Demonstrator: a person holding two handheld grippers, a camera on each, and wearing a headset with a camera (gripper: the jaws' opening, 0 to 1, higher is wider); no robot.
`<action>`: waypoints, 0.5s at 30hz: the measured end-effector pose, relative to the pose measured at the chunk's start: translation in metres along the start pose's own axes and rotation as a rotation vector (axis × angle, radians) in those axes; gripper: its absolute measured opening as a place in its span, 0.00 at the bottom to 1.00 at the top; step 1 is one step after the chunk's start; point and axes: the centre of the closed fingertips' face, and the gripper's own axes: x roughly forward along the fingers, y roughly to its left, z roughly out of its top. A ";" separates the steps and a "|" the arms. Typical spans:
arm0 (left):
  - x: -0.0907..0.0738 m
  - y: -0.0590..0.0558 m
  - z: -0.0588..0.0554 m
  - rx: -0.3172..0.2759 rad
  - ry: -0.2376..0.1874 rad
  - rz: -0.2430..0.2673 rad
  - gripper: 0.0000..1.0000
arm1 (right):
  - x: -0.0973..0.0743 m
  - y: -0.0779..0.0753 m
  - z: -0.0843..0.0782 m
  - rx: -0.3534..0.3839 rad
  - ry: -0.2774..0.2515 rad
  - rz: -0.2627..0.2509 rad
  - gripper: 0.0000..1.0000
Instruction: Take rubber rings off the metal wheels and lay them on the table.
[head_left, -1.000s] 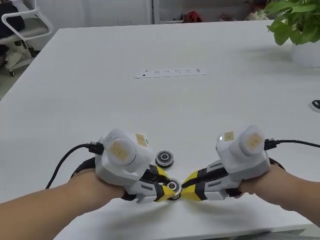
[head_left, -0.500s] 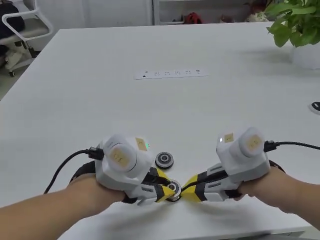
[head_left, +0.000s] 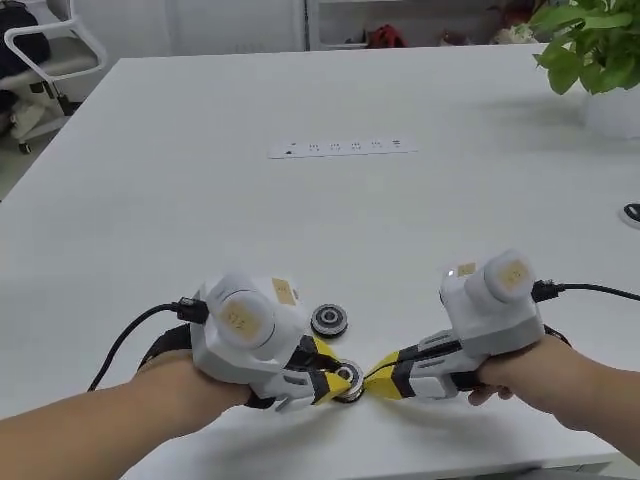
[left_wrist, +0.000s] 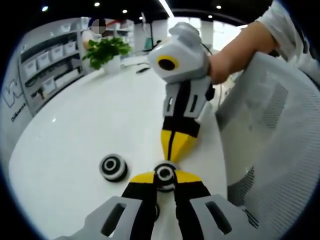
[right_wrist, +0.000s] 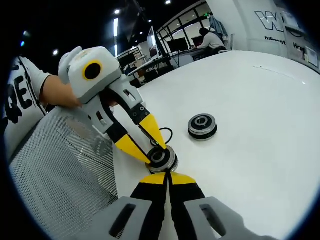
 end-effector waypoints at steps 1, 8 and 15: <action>0.000 0.000 0.000 -0.001 0.000 0.000 0.13 | 0.000 -0.001 0.000 0.015 -0.005 0.000 0.00; 0.000 0.000 0.000 0.002 0.000 0.001 0.13 | -0.002 -0.002 0.004 0.053 -0.027 -0.007 0.00; 0.000 0.000 0.000 0.005 0.002 0.003 0.13 | -0.005 -0.005 0.010 0.108 -0.069 -0.013 0.00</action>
